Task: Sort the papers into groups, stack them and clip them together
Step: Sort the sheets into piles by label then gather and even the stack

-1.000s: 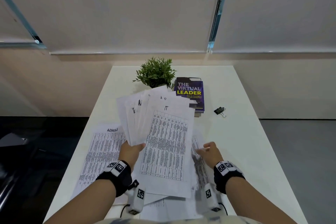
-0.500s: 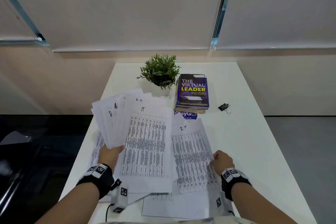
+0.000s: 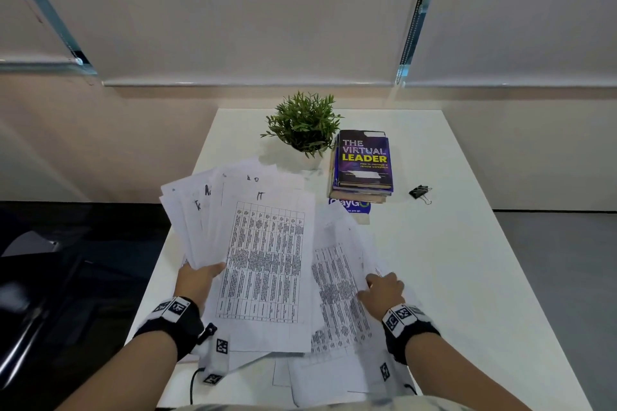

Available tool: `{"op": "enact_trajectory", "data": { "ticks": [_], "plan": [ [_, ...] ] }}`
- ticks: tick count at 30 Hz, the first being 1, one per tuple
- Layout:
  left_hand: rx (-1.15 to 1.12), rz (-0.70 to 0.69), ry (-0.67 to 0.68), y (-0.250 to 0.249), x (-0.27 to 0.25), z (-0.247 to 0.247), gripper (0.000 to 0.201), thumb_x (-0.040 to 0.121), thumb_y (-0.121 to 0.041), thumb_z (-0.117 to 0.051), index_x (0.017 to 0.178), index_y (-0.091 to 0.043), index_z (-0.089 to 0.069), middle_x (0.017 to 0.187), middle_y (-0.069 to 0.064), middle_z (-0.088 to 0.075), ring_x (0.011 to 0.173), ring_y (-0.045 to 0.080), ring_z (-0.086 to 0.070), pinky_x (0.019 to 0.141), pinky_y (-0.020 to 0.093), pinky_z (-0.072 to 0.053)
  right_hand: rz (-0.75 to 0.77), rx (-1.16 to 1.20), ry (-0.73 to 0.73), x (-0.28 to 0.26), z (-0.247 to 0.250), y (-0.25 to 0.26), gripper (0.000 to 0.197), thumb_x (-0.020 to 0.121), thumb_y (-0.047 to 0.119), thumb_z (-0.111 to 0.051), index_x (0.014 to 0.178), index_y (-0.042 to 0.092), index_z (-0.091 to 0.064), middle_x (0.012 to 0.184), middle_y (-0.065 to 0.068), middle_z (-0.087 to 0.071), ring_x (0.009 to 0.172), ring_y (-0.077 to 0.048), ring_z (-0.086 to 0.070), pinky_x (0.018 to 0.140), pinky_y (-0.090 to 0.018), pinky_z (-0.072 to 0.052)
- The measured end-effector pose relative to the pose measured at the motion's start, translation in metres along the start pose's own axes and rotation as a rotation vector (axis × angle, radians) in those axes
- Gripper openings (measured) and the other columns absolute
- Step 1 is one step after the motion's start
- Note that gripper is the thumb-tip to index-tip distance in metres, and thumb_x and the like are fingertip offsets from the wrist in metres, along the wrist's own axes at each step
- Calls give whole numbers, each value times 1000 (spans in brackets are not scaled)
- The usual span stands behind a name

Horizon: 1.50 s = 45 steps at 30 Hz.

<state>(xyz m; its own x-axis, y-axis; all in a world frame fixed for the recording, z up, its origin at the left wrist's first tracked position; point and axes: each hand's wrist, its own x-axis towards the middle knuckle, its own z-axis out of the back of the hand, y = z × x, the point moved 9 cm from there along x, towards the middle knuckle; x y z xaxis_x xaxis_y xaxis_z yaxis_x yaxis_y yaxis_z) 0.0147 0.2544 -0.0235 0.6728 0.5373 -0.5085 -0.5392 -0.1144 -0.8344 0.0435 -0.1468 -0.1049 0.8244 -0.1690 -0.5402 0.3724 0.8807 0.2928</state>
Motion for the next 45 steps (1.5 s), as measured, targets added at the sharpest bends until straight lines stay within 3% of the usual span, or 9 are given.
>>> {"op": "enact_trajectory", "data": {
  "ticks": [6,9,12,19,21,24,29,39,45],
  "plan": [
    [17,12,30,-2,-4,-1,60,89,-2,-67,142,3,-40,125,15,-54,131,38,-45,109,47,-33,-27,88,-34,1,-13,0,31,83,17,-64,66,24,-40,123,-15,-35,97,-28,-50,71,-27,-42],
    [34,15,39,2,6,1,45,86,-3,-69,128,1,-53,111,13,-60,117,35,-54,98,41,-37,64,204,-49,5,-12,2,35,79,0,-63,63,23,-42,104,-15,-58,70,-20,-55,60,-28,-51],
    [24,16,47,0,8,2,42,87,-3,-69,126,-1,-53,109,14,-60,103,28,-50,94,38,-35,106,285,-84,2,-3,3,37,77,-11,-49,61,22,-46,79,-1,-64,80,-25,-65,73,-36,-57],
    [20,-12,54,-4,16,9,39,87,-3,-69,124,-5,-57,109,13,-63,105,30,-54,95,39,-38,206,370,-262,5,61,17,65,80,-11,-42,125,36,-37,69,2,-54,54,-16,-52,44,-24,-32],
    [18,-12,51,-4,16,11,35,87,-3,-69,120,-7,-58,108,13,-63,105,30,-55,94,39,-38,170,392,-295,19,67,14,71,83,-10,-44,142,26,-29,72,-1,-55,61,-21,-56,48,-26,-36],
    [16,-4,47,-4,16,14,31,87,-4,-68,114,-12,-56,107,11,-62,103,29,-53,95,40,-38,85,215,-234,41,60,17,38,86,0,-50,123,6,-50,95,-13,-65,82,-30,-61,67,-36,-51],
    [42,-17,36,-4,18,18,34,86,-4,-69,117,-11,-58,107,10,-63,103,28,-53,95,39,-39,-69,-176,-90,50,35,9,40,85,30,-59,122,17,-51,128,-14,-40,121,-34,-39,96,-41,-42],
    [44,-10,0,-3,19,14,34,86,-3,-69,118,-7,-58,107,11,-64,102,29,-55,93,38,-41,-18,73,-9,65,23,4,12,79,8,-66,87,15,-60,113,-13,-45,78,-31,-60,76,-34,-56],
    [63,-5,15,4,20,0,42,83,-6,-72,123,-5,-60,113,13,-67,108,33,-58,93,38,-41,41,-19,-72,55,16,-3,14,83,15,-57,82,27,-49,104,-2,-64,100,-25,-60,89,-31,-40]
  ]
}}
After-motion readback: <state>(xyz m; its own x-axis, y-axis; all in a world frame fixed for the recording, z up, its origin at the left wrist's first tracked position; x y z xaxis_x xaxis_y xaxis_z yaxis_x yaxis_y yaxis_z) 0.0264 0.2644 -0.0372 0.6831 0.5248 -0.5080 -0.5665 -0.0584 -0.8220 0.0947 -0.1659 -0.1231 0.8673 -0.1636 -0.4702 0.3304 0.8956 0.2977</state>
